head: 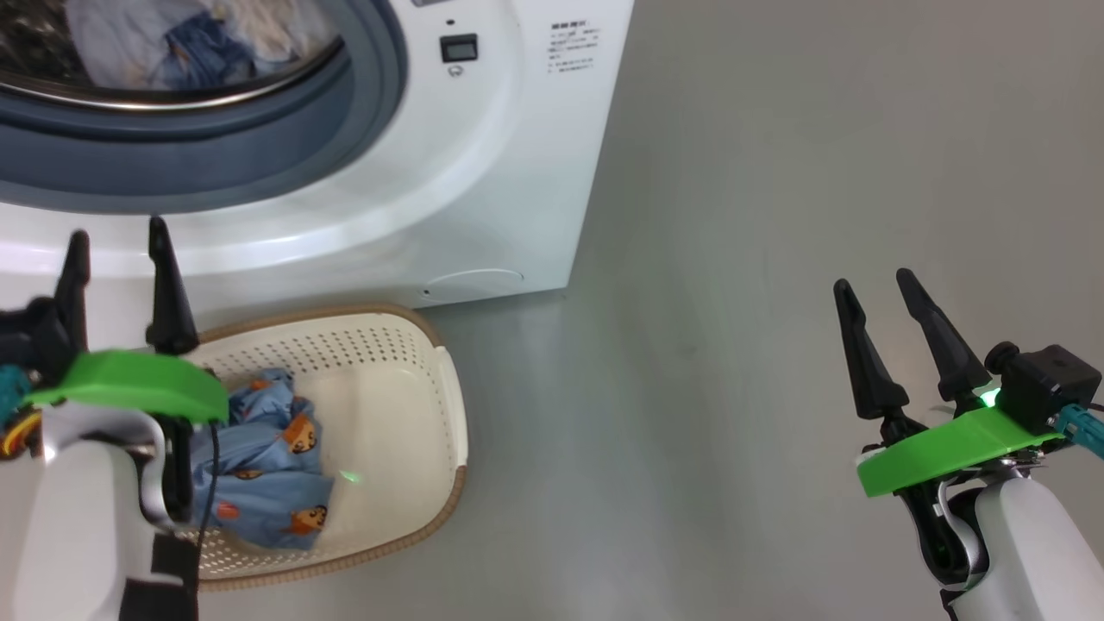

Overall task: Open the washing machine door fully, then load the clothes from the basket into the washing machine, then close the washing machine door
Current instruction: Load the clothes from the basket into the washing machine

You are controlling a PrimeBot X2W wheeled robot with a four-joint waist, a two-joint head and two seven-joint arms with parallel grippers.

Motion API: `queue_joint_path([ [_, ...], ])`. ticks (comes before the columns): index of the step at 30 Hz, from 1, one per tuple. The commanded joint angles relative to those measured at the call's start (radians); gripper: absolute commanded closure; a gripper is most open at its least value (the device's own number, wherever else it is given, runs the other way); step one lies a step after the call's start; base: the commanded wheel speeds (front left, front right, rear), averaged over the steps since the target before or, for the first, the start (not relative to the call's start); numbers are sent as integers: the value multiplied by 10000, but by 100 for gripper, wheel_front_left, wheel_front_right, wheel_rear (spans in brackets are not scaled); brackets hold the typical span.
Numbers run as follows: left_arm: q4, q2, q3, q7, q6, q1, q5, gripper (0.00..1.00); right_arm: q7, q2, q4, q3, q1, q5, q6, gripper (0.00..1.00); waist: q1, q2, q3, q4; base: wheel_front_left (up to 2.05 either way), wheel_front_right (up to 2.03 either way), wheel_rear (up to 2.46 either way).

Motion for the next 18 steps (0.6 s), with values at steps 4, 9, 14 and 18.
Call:
queue_joint_path([
  [4, -629, 164, 186, -63, -24, 803, -5, 0, -120, -164, -174, 122, 432, -159, 16, 0, 0, 0, -469, 297, 0, 0, 0],
  [9, -1079, 19, 251, -63, -24, 1718, -9, 0, -120, -170, -124, 92, 719, -194, 16, 0, 0, 0, -929, 417, 0, 0, 0],
  [14, -1404, -64, 230, -63, -24, 2491, -1, 0, -120, -191, -84, 39, 1024, -215, 16, 0, 0, 0, -1317, 522, 0, 0, 0],
  [18, -1668, -134, 163, -63, -25, 3153, -64, 0, -120, -230, -64, -45, 1360, -213, 16, 0, 0, 0, -1659, 664, 0, 0, 0],
])
